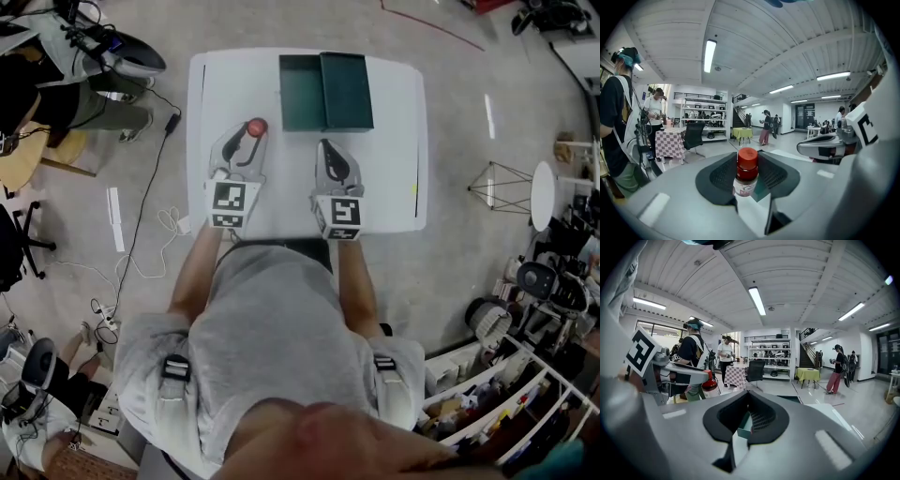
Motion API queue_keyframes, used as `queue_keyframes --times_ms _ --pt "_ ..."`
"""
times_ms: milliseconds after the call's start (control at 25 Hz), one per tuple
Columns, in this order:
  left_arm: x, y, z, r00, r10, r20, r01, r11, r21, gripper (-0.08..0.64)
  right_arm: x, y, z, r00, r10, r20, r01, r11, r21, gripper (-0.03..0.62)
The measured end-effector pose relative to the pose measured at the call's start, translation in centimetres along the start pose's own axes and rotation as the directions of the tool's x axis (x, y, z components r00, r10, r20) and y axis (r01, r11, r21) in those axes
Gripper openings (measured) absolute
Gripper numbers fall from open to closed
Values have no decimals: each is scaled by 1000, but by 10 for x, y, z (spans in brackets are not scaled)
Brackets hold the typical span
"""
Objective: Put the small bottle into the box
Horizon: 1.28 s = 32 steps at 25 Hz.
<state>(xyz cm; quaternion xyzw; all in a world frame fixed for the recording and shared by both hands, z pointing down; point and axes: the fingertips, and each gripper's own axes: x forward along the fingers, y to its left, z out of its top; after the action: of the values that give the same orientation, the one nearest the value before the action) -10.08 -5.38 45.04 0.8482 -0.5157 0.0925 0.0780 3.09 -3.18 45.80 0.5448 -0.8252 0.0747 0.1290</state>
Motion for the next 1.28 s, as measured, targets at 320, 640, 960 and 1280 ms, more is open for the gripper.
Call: queue_keyframes --times_ms 320,640,960,1280 --pt "13 -16 6 999 -36 0 36 999 18 144 -1 -14 -4 1000 -22 -4 22 1000 18 3" --pt "39 -34 5 998 -68 -12 68 998 15 143 2 -40 -15 999 -34 -34 35 999 32 3" --pt "66 -45 -1 996 -80 -35 80 997 16 140 18 -61 -21 998 -15 -56 18 999 47 3" --pt "97 -44 -10 997 -72 -37 73 997 34 137 42 -76 -31 997 11 -81 -5 998 65 3"
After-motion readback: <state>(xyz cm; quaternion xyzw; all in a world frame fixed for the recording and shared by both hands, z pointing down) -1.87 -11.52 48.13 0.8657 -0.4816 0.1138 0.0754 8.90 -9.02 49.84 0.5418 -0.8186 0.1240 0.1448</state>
